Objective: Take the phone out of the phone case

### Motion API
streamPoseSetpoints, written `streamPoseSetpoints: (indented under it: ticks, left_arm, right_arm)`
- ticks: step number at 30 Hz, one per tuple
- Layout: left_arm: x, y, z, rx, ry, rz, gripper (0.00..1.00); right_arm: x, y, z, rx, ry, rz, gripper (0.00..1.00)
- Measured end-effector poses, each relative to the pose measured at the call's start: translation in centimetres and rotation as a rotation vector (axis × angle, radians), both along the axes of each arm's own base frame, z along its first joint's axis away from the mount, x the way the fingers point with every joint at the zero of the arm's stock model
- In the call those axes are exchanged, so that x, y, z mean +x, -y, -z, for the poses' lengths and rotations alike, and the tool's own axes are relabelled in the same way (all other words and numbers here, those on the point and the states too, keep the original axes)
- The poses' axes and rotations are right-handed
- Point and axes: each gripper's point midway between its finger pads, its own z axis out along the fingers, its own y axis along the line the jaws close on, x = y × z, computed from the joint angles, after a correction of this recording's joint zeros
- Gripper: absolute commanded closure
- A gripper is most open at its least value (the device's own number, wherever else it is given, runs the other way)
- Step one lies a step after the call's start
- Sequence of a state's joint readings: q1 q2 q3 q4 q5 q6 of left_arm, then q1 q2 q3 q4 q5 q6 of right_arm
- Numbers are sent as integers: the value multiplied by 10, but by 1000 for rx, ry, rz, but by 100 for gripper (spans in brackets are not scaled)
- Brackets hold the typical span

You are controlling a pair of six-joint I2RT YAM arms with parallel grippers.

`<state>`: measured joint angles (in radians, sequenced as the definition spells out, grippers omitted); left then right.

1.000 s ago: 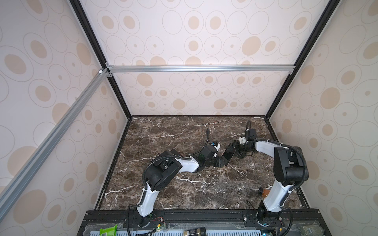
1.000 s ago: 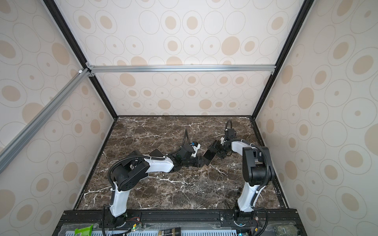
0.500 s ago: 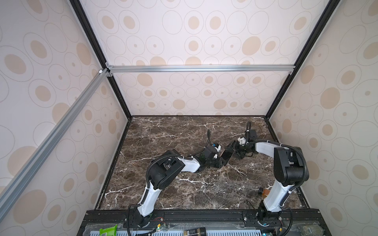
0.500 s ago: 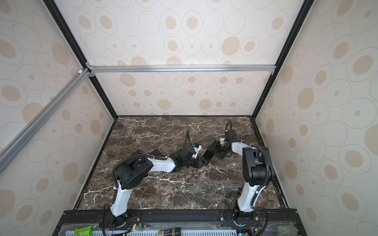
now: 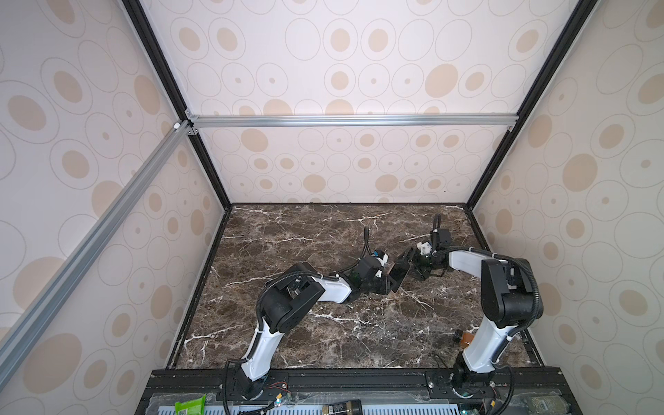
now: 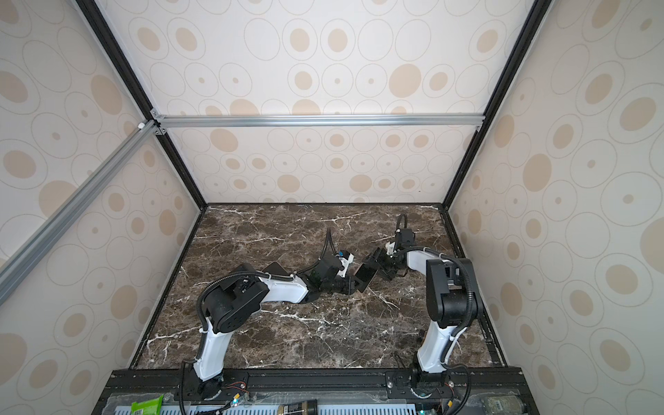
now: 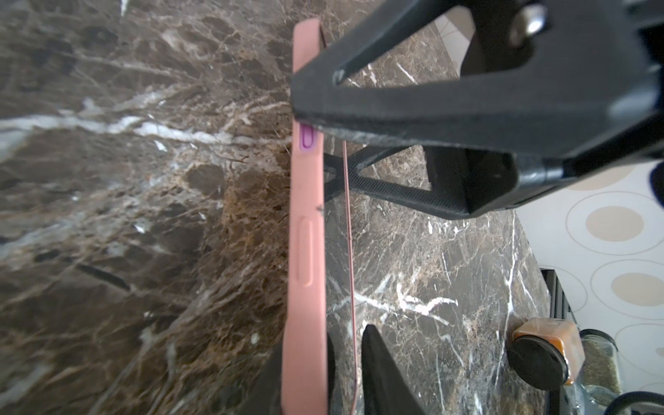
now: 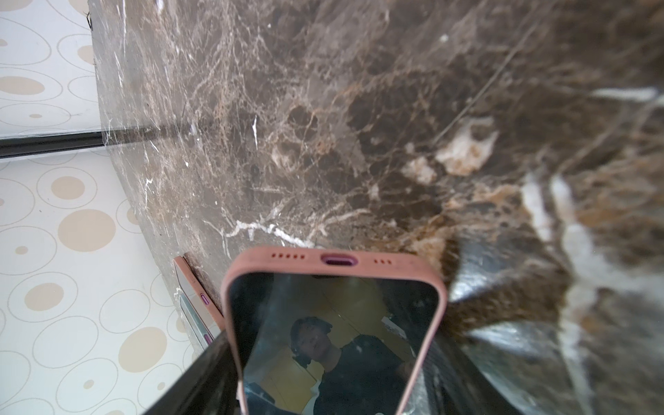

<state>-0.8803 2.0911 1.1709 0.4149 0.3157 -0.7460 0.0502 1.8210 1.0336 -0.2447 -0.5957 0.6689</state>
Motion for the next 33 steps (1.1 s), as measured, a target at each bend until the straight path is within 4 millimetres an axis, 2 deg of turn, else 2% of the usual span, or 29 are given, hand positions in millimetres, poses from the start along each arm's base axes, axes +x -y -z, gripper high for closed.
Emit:
streamPoseSetpoints:
  ticks: [2, 6, 9, 12, 14, 16, 19, 23, 27, 30, 33]
  left_arm:
    - [0, 0, 0, 0, 2, -1, 78]
    - [3, -3, 0, -8, -19, -20, 92]
    - [3, -3, 0, -10, -18, -17, 99]
    - [3, -4, -6, 0, 9, -8, 100]
    - [1, -7, -12, 14, 25, 0, 100]
    - [2, -10, -23, 24, 53, 5, 100]
    - [3, -15, -49, 32, 114, 8, 100]
    - [4, -26, -90, 42, 208, 3, 100]
    - [3, -38, -126, 51, 289, -11, 100]
    - [4, -47, -157, 31, 365, -36, 100]
    - [-3, -60, -189, -27, 466, -48, 100]
  right_arm:
    - [0, 0, 0, 0, 0, 0, 25]
    - [-1, 1, 0, 11, -3, 1, 22]
    - [-2, 1, -2, 10, -3, 4, 13]
    - [-10, 4, -7, -9, -8, 11, 2]
    - [-14, 6, -16, -25, 3, 20, 0]
    - [-15, 9, -33, -45, 48, 28, 0]
    - [-11, 16, -75, -78, 174, 51, 0]
    - [-13, 28, -144, -128, 391, 101, 0]
    - [-24, 36, -207, -173, 629, 117, 0]
    - [-33, 37, -240, -209, 777, 88, 0]
    - [-41, 33, -258, -237, 885, 29, 0]
